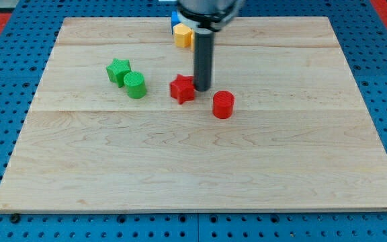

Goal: Move the red star towards bottom right

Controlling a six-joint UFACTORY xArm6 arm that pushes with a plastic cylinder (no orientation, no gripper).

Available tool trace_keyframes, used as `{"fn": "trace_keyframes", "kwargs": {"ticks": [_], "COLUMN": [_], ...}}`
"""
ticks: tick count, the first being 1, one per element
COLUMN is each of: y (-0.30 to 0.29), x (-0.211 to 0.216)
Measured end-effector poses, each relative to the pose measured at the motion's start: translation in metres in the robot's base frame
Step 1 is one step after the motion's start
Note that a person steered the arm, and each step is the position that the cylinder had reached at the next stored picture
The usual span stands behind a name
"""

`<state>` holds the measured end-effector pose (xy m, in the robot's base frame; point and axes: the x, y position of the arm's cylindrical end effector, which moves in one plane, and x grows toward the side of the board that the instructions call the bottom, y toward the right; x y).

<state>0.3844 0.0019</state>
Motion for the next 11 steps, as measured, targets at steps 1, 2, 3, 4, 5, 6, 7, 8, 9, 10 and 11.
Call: {"fn": "trace_keyframes", "kwargs": {"ticks": [1, 2, 3, 4, 5, 6, 7, 8, 9, 10, 11], "y": [-0.006, -0.013, -0.015, -0.065, -0.049, -0.037, 0.011, -0.003, -0.024, -0.022, -0.022], "x": [-0.001, -0.015, -0.036, -0.020, 0.013, 0.035, 0.047, 0.071, 0.075, 0.075, 0.075]}}
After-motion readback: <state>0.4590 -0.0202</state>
